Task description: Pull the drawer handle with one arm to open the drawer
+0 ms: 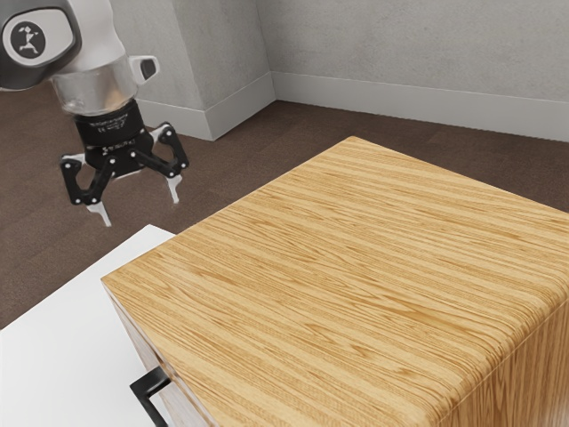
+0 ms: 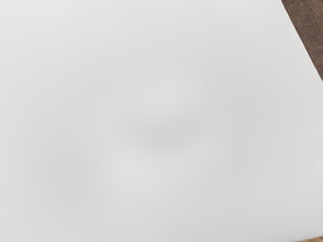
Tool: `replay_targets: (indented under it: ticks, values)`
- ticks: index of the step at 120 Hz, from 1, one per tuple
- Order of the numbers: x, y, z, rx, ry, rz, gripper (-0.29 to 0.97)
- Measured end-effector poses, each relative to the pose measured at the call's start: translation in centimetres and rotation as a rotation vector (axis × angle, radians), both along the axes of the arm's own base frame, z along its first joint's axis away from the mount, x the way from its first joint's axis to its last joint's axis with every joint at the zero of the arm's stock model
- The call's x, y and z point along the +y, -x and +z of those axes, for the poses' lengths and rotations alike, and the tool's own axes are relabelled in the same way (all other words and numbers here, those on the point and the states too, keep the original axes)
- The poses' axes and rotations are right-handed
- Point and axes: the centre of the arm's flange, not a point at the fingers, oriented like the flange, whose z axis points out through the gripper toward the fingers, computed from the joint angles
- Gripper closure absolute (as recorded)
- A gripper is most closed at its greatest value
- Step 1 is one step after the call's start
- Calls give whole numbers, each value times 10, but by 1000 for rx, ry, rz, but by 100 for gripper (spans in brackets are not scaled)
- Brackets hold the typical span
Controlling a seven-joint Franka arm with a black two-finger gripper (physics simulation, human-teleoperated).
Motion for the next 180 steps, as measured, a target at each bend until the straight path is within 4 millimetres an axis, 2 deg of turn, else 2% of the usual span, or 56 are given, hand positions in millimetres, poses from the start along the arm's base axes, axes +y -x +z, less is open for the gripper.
replay_targets:
  ticks: [30, 34, 42, 46, 53, 57, 61, 67, 75, 83, 89, 105, 123, 146, 160, 180]
  values:
    - [4, -11, 8, -87, -11, 252, 0]
    - [6, -10, 21, -115, -6, 284, 0]
    - [8, 4, 73, -215, 9, 338, 0]
    - [7, 25, 109, -288, 31, 352, 0]
    - [-1, 94, 171, -420, 100, 336, 0]
    - [-9, 136, 189, -467, 137, 313, 0]
    - [-19, 181, 195, -501, 165, 286, 0]
    - [-39, 241, 186, -539, 186, 246, 0]
    - [-69, 303, 161, -594, 189, 215, 0]
    - [-86, 346, 130, -646, 185, 228, 0]
    - [-93, 361, 105, -670, 186, 256, 0]
    - [-103, 361, 40, -677, 202, 328, 0]
    - [-117, 351, 3, -687, 256, 364, 0]
    - [-145, 349, -8, -711, 305, 384, 0]
    - [-177, 352, -15, -725, 306, 373, 0]
    - [-211, 326, -29, -686, 305, 380, 0]
